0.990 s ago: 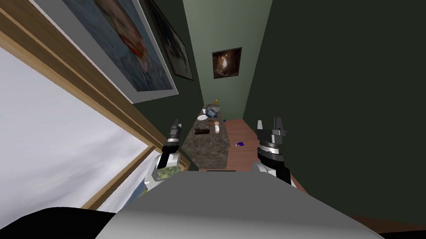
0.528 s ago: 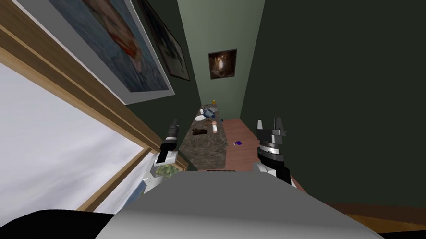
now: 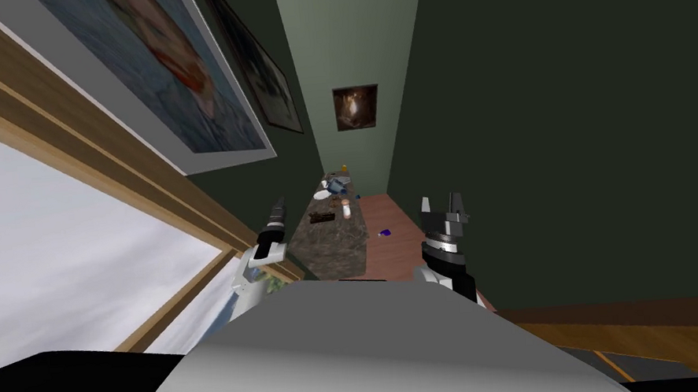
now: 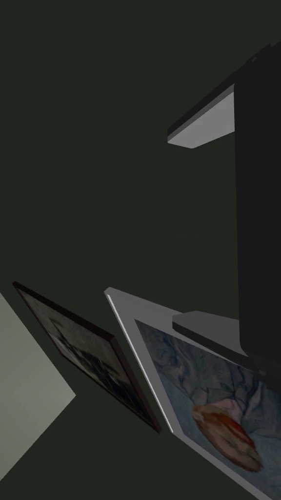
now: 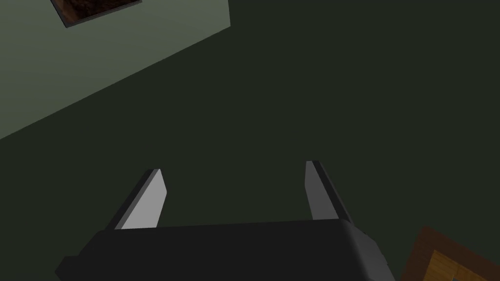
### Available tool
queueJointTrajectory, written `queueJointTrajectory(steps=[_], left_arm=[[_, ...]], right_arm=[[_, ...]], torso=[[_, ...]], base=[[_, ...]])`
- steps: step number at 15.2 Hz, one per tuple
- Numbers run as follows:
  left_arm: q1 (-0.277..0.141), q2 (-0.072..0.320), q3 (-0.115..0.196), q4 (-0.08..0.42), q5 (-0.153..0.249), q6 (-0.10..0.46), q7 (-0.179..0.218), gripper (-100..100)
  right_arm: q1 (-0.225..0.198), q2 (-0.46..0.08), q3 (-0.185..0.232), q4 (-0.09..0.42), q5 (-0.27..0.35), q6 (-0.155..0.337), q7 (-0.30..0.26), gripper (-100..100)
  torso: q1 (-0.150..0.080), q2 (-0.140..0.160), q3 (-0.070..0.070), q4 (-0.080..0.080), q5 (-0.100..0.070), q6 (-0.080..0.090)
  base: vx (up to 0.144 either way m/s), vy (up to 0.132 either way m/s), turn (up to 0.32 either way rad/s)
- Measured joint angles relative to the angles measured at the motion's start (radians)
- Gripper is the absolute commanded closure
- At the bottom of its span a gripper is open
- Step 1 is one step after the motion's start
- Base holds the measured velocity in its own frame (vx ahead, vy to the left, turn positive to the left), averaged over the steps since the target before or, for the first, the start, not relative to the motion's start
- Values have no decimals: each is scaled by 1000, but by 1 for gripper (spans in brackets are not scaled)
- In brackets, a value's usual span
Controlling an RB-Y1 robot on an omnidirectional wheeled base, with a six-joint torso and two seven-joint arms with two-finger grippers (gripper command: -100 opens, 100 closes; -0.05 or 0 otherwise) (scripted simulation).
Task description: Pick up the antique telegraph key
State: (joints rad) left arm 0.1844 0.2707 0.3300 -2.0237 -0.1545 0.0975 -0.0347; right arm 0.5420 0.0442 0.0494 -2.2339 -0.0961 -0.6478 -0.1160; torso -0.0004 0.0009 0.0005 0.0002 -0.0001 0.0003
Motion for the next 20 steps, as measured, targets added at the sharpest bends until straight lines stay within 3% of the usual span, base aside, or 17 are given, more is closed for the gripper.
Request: queueJointTrajectory(steps=[20], left_arm=[[-164,29,153,156,-24,382,-40,-100]], right_arm=[[0,0,0,0,0,0,0,0]], torso=[[0,0,0,0,0,-1]], base=[[-8,-8,-100]])
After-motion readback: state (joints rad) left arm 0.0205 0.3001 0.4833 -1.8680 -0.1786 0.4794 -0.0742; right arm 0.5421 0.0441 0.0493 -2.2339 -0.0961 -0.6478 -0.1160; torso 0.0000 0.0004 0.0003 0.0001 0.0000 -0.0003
